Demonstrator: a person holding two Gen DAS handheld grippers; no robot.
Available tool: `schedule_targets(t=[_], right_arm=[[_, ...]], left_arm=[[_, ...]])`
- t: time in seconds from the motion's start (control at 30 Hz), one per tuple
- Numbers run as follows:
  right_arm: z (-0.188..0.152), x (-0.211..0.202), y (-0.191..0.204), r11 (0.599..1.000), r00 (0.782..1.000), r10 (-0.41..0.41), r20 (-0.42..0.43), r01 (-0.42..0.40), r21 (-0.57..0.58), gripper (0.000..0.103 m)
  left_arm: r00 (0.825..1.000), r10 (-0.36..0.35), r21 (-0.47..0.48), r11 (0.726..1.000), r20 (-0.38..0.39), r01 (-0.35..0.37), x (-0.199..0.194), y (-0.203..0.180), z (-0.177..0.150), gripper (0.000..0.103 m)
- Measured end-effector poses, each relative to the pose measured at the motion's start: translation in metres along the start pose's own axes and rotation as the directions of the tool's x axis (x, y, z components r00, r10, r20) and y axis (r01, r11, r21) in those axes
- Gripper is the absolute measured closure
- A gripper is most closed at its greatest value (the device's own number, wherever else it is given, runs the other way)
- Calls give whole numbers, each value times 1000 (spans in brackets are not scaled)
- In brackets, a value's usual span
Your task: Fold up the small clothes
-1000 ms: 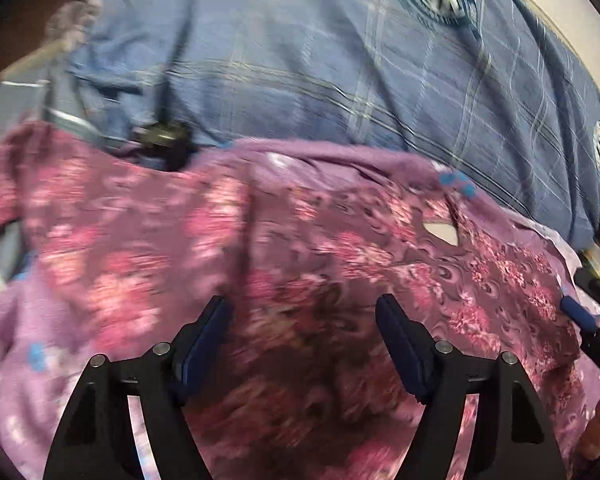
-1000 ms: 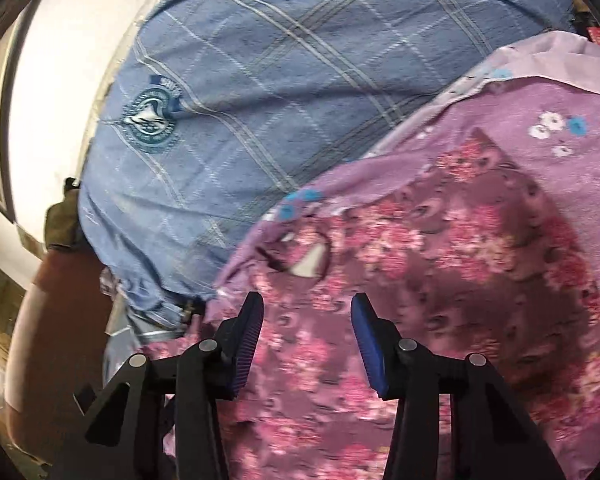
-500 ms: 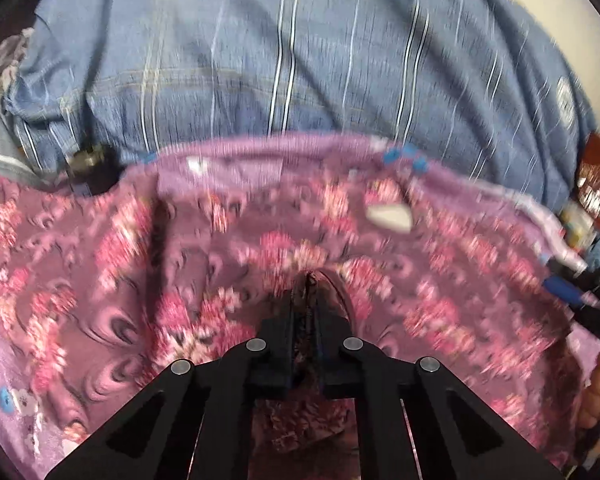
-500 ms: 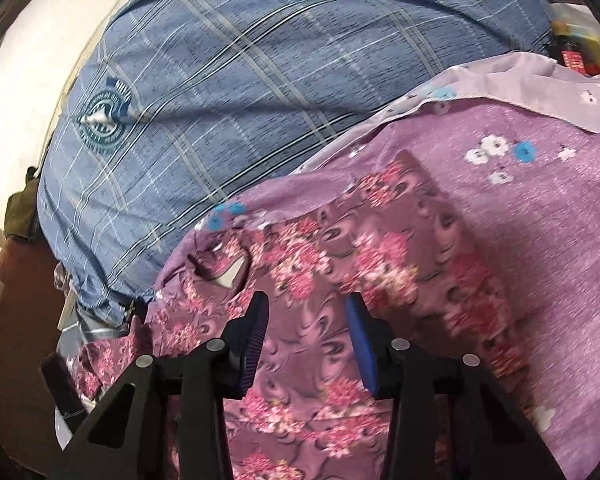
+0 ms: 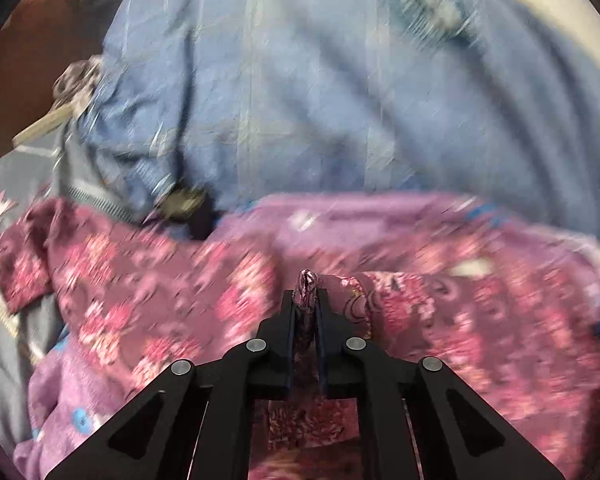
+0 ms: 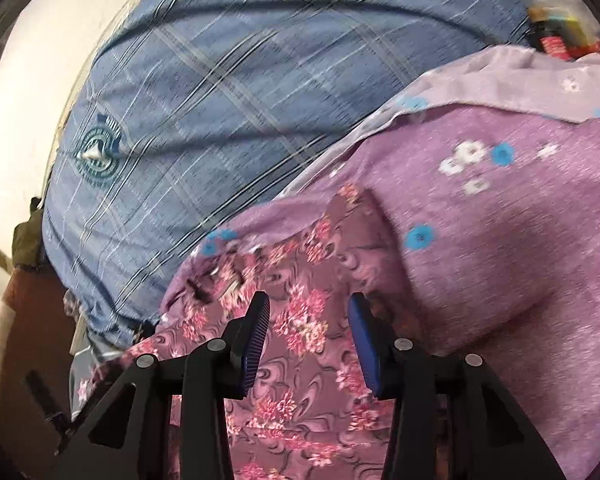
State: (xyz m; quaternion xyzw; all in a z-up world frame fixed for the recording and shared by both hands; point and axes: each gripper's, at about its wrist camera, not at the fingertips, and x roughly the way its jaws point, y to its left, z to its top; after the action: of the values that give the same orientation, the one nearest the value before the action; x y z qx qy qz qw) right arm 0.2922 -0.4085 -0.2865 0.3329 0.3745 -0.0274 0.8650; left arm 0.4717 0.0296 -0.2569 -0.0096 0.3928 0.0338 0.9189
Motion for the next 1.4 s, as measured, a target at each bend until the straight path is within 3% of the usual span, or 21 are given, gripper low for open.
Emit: schedule_targets(t=[0.07,0.13,0.2,0.27,0.37,0.43,0.5,0.6,0.7,0.77,0.83,1.0,1.1,1.23,1.3,1.4], right_arm=[[-3,10,7,1000,999,-3,-33,3,-18,60],[-7,29,12,997,992,-59,-116,52,-58,60],[-14,50,10,988,971,-146,-189,132,-83,63],[-12,44,15,988,975,-144,-170,133,-79,61],[-12,30,25,996,988,-65,-141,55,-75,60],[-16,23,39,986,991,-95,-93,81,-144,59],[-21,25,47,980,992,-101,-79,85,-182,59],[-28,39,55,978,988,-99,-122,74,-194,59],[-36,51,61,975,982,-109,-154,76,-207,59],[-42,57,65,970,979,-116,-167,75,-231,59],[-48,62,70,961,976,-132,-174,83,-262,59],[-53,67,73,957,976,-138,-171,86,-279,57],[-53,68,74,957,976,-134,-169,84,-278,57],[-54,70,75,956,977,-132,-169,81,-281,57],[-54,71,74,956,977,-132,-170,80,-282,57],[-55,72,75,954,977,-135,-168,82,-287,57]], left_arm=[[998,62,25,998,-28,-61,9,-4,-3,87],[994,99,4,995,-35,-99,7,0,0,82],[994,105,-67,992,-3,-105,-4,14,7,65],[989,137,-172,977,52,-127,-29,45,10,45],[963,249,-351,915,101,-199,-60,101,5,42],[949,301,-466,856,95,-225,-74,136,-4,40],[949,304,-567,797,78,-209,-83,170,-18,40],[966,258,-633,754,34,-179,-77,197,-26,40],[988,147,-686,723,37,-82,-70,220,-32,40],[993,109,-725,688,53,-37,-68,230,-35,40],[993,95,-741,672,65,-15,-72,244,-38,40],[993,44,-727,685,107,48,-63,264,-38,41],[992,40,-735,675,119,61,-53,275,-38,42],[992,26,-739,670,126,76,-29,287,-35,61],[990,-14,-741,662,137,112,-20,292,-34,64],[990,-18,-748,654,138,116,-7,295,-32,68]])
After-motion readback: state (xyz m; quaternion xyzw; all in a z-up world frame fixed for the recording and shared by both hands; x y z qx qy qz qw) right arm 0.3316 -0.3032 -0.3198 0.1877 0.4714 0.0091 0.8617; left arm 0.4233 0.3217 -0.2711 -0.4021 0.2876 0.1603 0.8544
